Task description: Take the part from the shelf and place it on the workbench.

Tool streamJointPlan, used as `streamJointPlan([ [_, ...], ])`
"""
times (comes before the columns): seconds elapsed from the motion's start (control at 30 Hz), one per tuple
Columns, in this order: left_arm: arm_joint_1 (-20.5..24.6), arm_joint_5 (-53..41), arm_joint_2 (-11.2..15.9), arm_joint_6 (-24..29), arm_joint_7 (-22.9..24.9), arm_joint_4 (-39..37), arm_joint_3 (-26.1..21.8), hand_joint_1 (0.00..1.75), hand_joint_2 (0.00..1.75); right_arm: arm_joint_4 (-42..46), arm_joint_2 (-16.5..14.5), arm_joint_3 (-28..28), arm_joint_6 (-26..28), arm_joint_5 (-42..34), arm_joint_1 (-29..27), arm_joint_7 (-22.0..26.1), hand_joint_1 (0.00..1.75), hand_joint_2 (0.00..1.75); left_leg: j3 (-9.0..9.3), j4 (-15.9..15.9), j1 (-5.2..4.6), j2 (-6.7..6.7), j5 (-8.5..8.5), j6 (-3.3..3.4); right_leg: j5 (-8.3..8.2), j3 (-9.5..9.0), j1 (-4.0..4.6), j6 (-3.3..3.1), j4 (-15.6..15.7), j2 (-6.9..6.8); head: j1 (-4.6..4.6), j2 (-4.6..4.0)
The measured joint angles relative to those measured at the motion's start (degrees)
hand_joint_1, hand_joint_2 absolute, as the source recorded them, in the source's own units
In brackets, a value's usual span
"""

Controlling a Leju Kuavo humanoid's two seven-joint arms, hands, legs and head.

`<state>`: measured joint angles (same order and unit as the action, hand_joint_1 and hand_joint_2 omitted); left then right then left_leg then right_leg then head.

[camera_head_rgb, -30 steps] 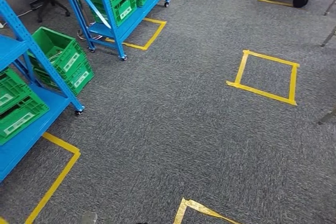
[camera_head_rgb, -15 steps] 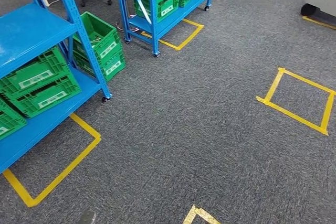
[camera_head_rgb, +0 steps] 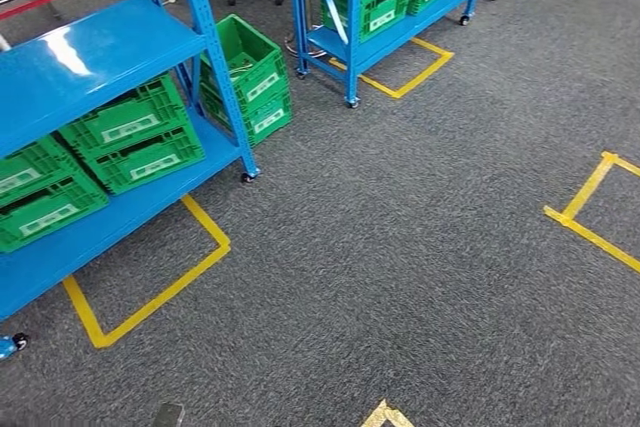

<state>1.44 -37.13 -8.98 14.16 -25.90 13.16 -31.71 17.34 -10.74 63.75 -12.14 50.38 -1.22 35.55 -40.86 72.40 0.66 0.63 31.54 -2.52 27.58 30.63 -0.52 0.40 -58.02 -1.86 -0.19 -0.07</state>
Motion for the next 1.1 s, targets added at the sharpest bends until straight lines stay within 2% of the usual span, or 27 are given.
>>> streamJointPlan([
  [0.03,-0.1,0.0,0.0,0.0,0.0,0.0,0.0,0.0,0.0,0.0,0.0,0.0,0.0,0.0,0.1,0.0,0.0,0.0,0.01,0.2,-0.03,-0.06,-0.54,0.05,0.05,-0.03,0.09,-0.03,0.0,-0.78,-0.01,0.0],
  [0.07,-0.1,0.0,0.0,0.0,0.0,0.0,0.0,0.0,0.0,0.0,0.0,0.1,0.0,0.0,0.1,0.0,0.0,0.0,1.2,-1.9,-0.1,-0.27,-2.06,0.21,0.1,-0.11,0.16,-0.02,0.0,-1.5,-0.01,0.0],
  [0.1,-0.2,0.0,0.0,0.0,0.0,0.0,0.0,0.0,0.0,0.0,0.0,0.1,0.0,0.0,0.2,0.0,0.0,0.0,3.29,-5.7,-0.22,-0.92,-4.05,0.46,0.18,-0.24,0.21,0.06,0.0,-2.16,-0.02,0.0],
  [0.17,0.0,0.0,0.0,0.0,0.0,0.0,-0.1,0.0,0.0,0.0,0.0,0.1,0.0,0.0,0.3,0.0,0.0,0.0,7.29,-13.2,-0.8,-3.74,-6.52,1.14,0.48,-0.5,0.5,0.42,0.0,-3.31,0.02,0.0],
  [0.2,0.1,0.0,0.0,-0.1,0.0,0.0,-0.1,0.0,0.0,0.0,0.0,0.1,0.0,0.0,0.3,0.0,0.0,0.0,8.28,-15.2,-1.05,-4.66,-6.86,1.47,0.66,-0.62,0.67,0.65,0.0,-3.87,0.04,0.0],
  [0.23,0.2,-0.1,0.0,-0.2,0.0,0.0,-0.1,0.0,0.0,0.0,0.0,0.1,0.0,0.1,0.3,0.0,0.0,0.0,8.53,-15.9,-1.27,-4.98,-6.72,1.77,0.78,-0.81,0.82,0.9,0.1,-4.43,0.05,0.0],
  [0.3,0.1,-0.2,0.1,-0.4,-0.1,0.0,-0.2,0.0,0.0,0.0,0.0,0.1,0.0,0.3,0.4,0.0,0.0,0.0,8.42,-16.2,-1.16,-3.49,-6.91,2.39,1.0,-1.19,0.81,1.5,0.2,-5.09,0.03,0.0],
  [0.33,0.0,-0.3,0.1,-0.5,-0.1,0.0,-0.3,0.0,0.0,0.0,0.0,0.1,0.1,0.4,0.5,0.0,0.0,0.0,8.44,-16.3,-1.0,-2.85,-7.03,2.71,1.49,-1.14,0.72,1.86,-0.2,-4.15,0.12,0.0],
  [0.37,0.0,-0.3,0.2,-0.5,-0.2,0.0,-0.4,0.0,0.0,0.0,0.0,0.1,0.1,0.6,0.5,0.0,0.0,0.0,8.47,-16.4,-0.79,-2.18,-7.19,3.03,2.57,-0.54,0.61,2.18,-1.8,-2.63,0.27,0.0],
  [0.43,0.1,-0.5,0.1,-0.7,-0.3,0.0,-0.5,0.0,0.0,0.0,0.0,0.2,0.1,0.9,0.3,0.0,0.0,0.0,8.37,-16.5,-0.57,-0.77,-7.36,3.48,6.29,2.5,0.41,2.6,-8.6,0.7,0.63,0.0],
  [0.47,0.2,-0.6,0.1,-0.7,-0.3,0.0,-0.5,0.0,0.0,-0.1,0.0,0.2,0.1,1.0,0.2,0.0,0.0,0.0,8.28,-16.5,-0.56,0.04,-7.4,3.6,8.04,4.44,0.36,2.69,-12.7,1.36,0.72,0.0],
  [0.5,0.2,-0.6,0.1,-0.8,-0.3,0.0,-0.5,0.0,0.0,-0.1,0.0,0.2,0.1,1.0,0.1,0.0,0.0,0.0,8.23,-16.5,-0.56,0.88,-7.41,3.65,8.91,5.97,0.34,2.73,-15.7,1.59,0.78,0.0],
  [0.53,0.1,-0.7,0.1,-0.9,-0.4,0.0,-0.5,0.0,0.0,-0.1,0.0,0.2,0.1,1.1,0.1,0.0,0.0,0.0,8.23,-16.4,-0.55,1.72,-7.41,3.64,8.58,6.6,0.32,2.73,-16.5,1.67,0.83,0.0],
  [0.57,0.1,-0.7,0.1,-0.9,-0.5,0.0,-0.6,0.0,0.0,-0.1,0.0,0.3,0.1,1.2,0.1,0.0,0.0,0.0,8.3,-16.4,-0.51,2.6,-7.41,3.59,7.07,6.09,0.24,2.72,-15.0,1.8,0.84,0.0],
  [0.6,0.0,-0.7,0.1,-1.0,-0.5,0.0,-0.6,0.0,0.0,-0.1,0.0,0.3,0.0,1.3,0.1,0.0,0.0,0.0,8.38,-16.4,-0.45,3.49,-7.38,3.45,4.79,4.6,0.09,2.74,-11.5,2.35,0.85,0.0],
  [0.67,0.0,-0.9,0.1,-1.2,-0.7,0.0,-0.6,0.0,0.0,-0.1,0.0,0.5,-0.1,1.4,0.2,0.1,0.0,0.0,8.36,-16.1,-0.45,5.14,-7.26,2.88,1.49,1.2,-0.44,2.79,-3.7,5.08,0.85,0.0],
  [0.7,0.1,-1.0,0.2,-1.2,-0.8,0.0,-0.7,0.0,0.0,-0.2,0.0,0.6,-0.2,1.6,0.2,0.1,0.0,0.0,8.21,-16.0,-0.46,5.8,-7.22,2.52,0.96,0.22,-0.61,2.69,-1.3,6.18,0.82,0.0],
  [0.73,0.1,-1.1,0.2,-1.2,-1.0,0.0,-0.7,0.0,0.0,-0.2,0.0,0.7,-0.3,1.8,0.2,0.1,0.0,0.0,8.02,-15.9,-0.47,6.42,-7.19,2.15,1.15,-0.17,-0.63,2.43,-0.5,6.7,0.8,0.0],
  [0.8,-0.1,-1.3,0.2,-1.3,-1.2,0.0,-1.0,0.0,0.0,-0.2,-0.1,0.9,-0.5,2.2,0.2,0.2,0.0,0.0,7.78,-16.0,-0.28,7.4,-7.2,1.45,1.34,-0.65,-0.5,1.56,-0.3,5.57,0.78,0.0],
  [0.83,-0.2,-1.5,0.3,-1.3,-1.2,0.0,-1.1,0.0,0.0,-0.2,-0.1,1.0,-0.6,2.3,0.2,0.3,0.0,0.0,7.6,-15.7,-0.31,6.82,-7.0,1.15,1.39,-1.0,-0.5,1.13,-0.2,4.95,0.74,0.0],
  [0.9,-0.2,-1.7,0.3,-1.2,-1.3,0.0,-1.3,0.0,0.0,-0.2,-0.1,1.3,-0.8,2.6,0.2,0.5,0.0,0.0,5.65,-11.9,-0.49,3.66,-5.26,0.69,1.57,-1.72,-0.54,0.42,-0.1,3.48,0.42,0.0],
  [0.93,0.0,-1.9,0.3,-1.2,-1.3,0.0,-1.3,0.0,0.0,-0.2,-0.1,1.4,-0.8,2.8,0.1,0.5,0.0,0.0,3.62,-8.2,-0.6,1.76,-3.76,0.55,1.86,-2.05,-0.41,0.2,0.0,2.69,0.23,0.0],
  [0.97,0.1,-2.0,0.3,-1.2,-1.3,0.0,-1.4,0.0,0.0,-0.2,-0.1,1.6,-0.9,2.9,0.1,0.6,0.0,0.0,1.16,-4.1,-0.6,0.67,-2.28,0.48,2.24,-2.4,-0.28,0.07,0.0,1.82,0.13,0.0],
  [1.0,0.1,-2.1,0.2,-1.2,-1.4,0.0,-1.4,0.0,0.0,-0.2,-0.1,1.7,-0.9,3.0,0.0,0.6,0.0,0.0,-1.02,-0.7,-0.6,0.17,-1.47,0.49,2.67,-2.8,-0.17,0.04,0.0,0.98,0.15,0.0],
  [1.03,0.1,-2.2,0.2,-1.2,-1.4,0.0,-1.5,0.0,0.0,-0.2,-0.1,1.8,-0.9,3.1,0.0,0.6,0.0,0.0,-2.38,1.0,-0.62,-0.02,-1.75,0.61,3.18,-3.3,-0.1,0.08,0.0,0.22,0.14,0.0],
  [1.07,-0.1,-2.2,0.2,-1.1,-1.4,0.0,-1.6,0.0,0.0,-0.2,-0.1,1.9,-0.9,3.1,0.0,0.7,0.0,0.0,-2.63,0.5,-0.68,-0.11,-3.22,0.83,3.76,-3.92,-0.04,0.14,0.0,-0.46,0.13,0.0],
  [1.1,-0.2,-2.2,0.2,-1.1,-1.4,0.0,-1.7,0.0,0.0,-0.2,-0.1,2.0,-0.9,3.2,0.1,0.7,0.0,0.0,-1.72,-2.2,-0.8,-0.29,-5.64,1.17,4.4,-4.63,-0.01,0.24,0.1,-1.03,0.13,0.0],
])
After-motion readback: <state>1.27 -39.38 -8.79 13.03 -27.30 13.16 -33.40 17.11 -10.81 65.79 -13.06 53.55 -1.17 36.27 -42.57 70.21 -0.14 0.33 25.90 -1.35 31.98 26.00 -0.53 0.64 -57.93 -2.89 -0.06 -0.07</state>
